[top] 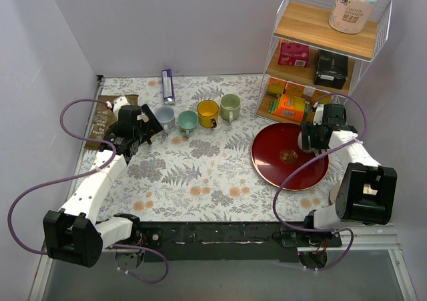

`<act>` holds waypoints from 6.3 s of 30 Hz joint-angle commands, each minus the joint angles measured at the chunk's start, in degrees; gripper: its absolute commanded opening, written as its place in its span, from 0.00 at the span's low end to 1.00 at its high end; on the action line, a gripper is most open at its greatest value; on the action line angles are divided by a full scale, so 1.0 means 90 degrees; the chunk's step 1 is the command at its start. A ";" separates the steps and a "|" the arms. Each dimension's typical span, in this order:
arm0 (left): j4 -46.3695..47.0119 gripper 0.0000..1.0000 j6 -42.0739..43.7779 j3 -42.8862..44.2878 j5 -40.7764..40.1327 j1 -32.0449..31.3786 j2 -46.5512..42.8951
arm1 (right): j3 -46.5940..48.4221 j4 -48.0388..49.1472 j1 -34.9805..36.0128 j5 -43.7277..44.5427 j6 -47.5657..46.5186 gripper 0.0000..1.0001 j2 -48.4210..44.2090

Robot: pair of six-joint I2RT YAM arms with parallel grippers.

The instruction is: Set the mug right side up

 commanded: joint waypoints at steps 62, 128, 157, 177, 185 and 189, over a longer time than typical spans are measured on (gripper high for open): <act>0.3314 0.98 -0.0637 0.0935 0.6816 -0.0413 0.0466 | 0.0100 0.4222 0.2540 -0.4040 0.5597 0.01 -0.2246; 0.5270 0.00 -0.1546 0.0369 0.6720 -0.1127 0.0291 | 0.0628 0.7475 0.4299 -0.4674 0.7981 0.16 -0.0478; 0.4431 0.00 -0.1361 0.0437 0.5617 -0.1117 0.0047 | 0.0451 0.6931 0.4036 -0.4684 0.7747 0.49 -0.0624; -0.0410 0.00 0.0017 0.0477 0.2180 -0.1117 -0.0880 | 0.1565 0.0571 0.4016 -0.0046 0.4250 0.74 -0.1259; -0.1292 0.00 -0.0461 -0.0109 0.1096 -0.1117 -0.0803 | 0.1604 0.0327 0.3967 0.0072 0.5254 0.85 -0.1015; -0.1137 0.00 -0.0598 -0.0421 0.0725 -0.1127 -0.0501 | 0.1848 -0.0101 0.3850 -0.0181 0.5471 0.89 -0.0762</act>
